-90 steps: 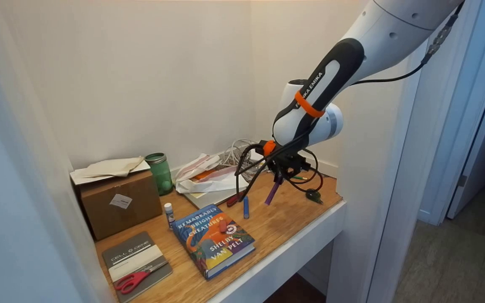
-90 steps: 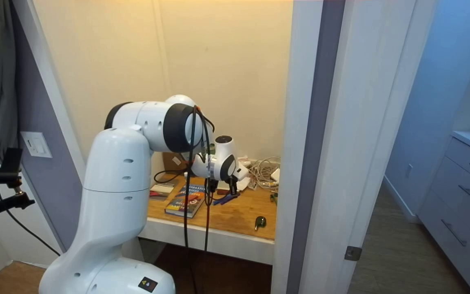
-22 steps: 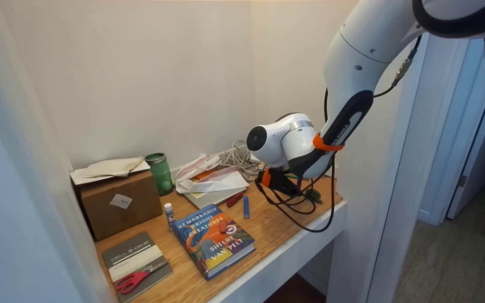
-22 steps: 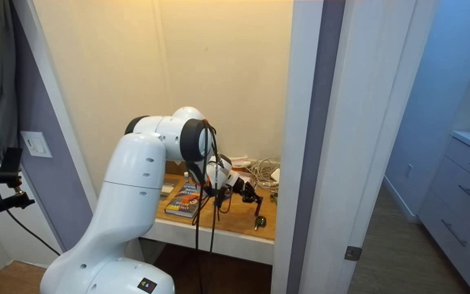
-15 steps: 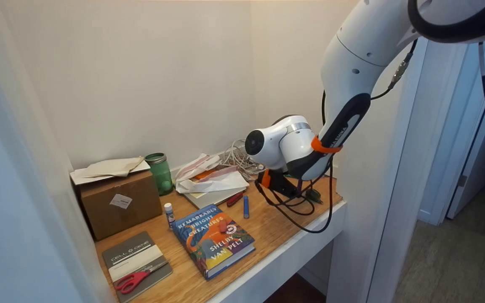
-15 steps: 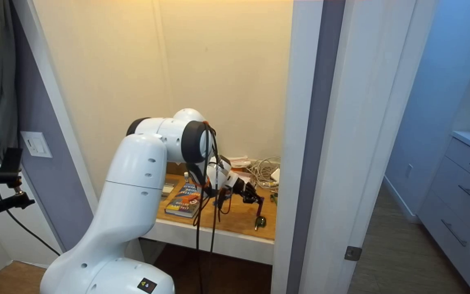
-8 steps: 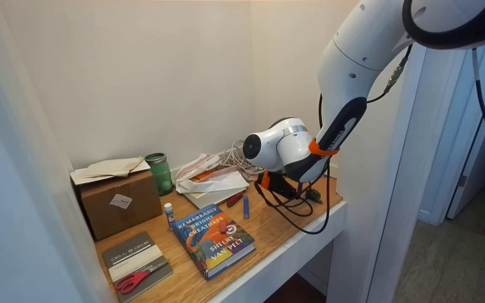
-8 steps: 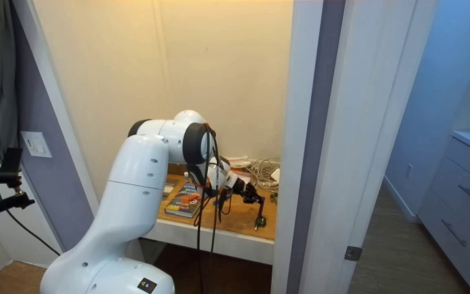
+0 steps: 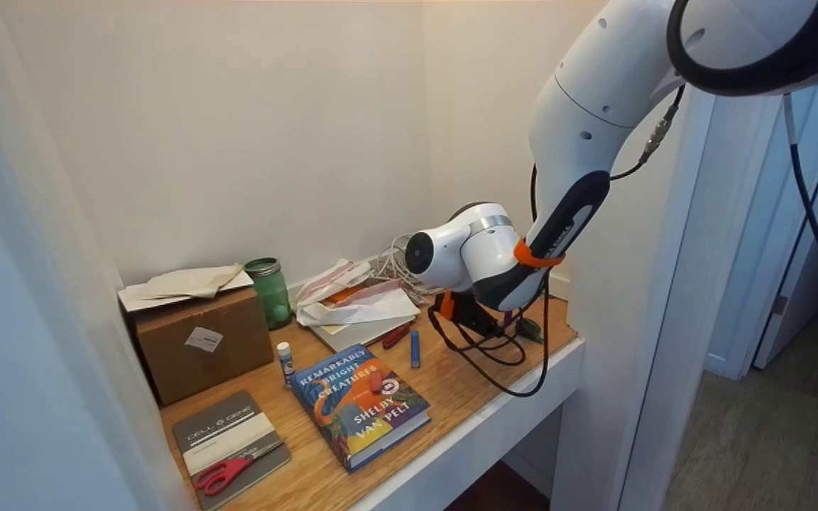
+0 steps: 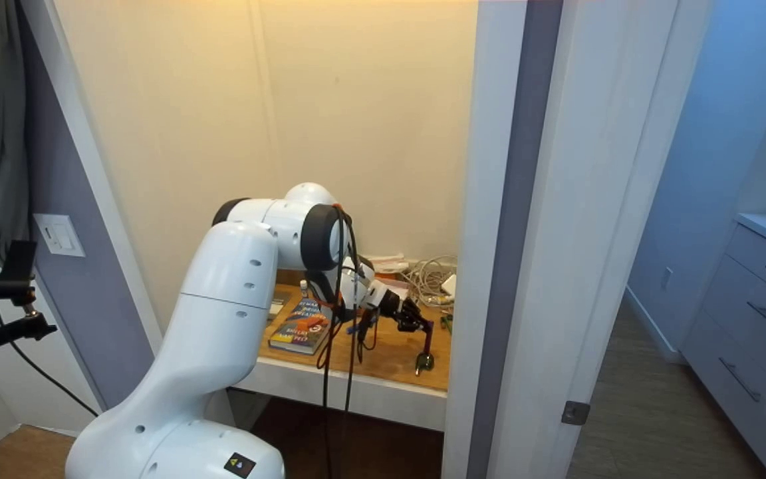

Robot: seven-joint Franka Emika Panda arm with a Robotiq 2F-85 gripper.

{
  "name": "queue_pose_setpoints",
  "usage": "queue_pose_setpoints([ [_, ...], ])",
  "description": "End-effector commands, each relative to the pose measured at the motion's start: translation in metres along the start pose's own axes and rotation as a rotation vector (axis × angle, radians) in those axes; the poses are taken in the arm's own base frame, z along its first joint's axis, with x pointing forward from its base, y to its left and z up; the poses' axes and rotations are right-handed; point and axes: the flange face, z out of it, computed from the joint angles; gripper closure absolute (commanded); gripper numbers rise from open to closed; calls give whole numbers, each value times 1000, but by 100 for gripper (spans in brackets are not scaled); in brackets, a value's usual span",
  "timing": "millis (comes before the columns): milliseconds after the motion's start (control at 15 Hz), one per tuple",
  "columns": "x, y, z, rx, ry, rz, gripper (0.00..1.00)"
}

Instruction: Pick up the purple marker and place it standing upwards on the shelf

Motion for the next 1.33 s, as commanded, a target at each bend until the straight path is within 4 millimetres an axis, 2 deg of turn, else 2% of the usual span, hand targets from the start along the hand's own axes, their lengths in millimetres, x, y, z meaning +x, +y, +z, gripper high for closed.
queue_pose_setpoints([
  [0, -6, -6, 6, 7, 20, 16, 90],
  [200, -6, -7, 6, 7, 23, 13, 72],
  [267, -6, -8, 6, 8, 21, 14, 69],
  [400, -7, -8, 6, 8, 20, 12, 47],
  [800, -8, -6, 8, 9, 13, 7, 5],
  [933, -6, -5, 7, 10, 10, 12, 0],
  [1267, 1, -3, 4, 20, 5, 18, 0],
])
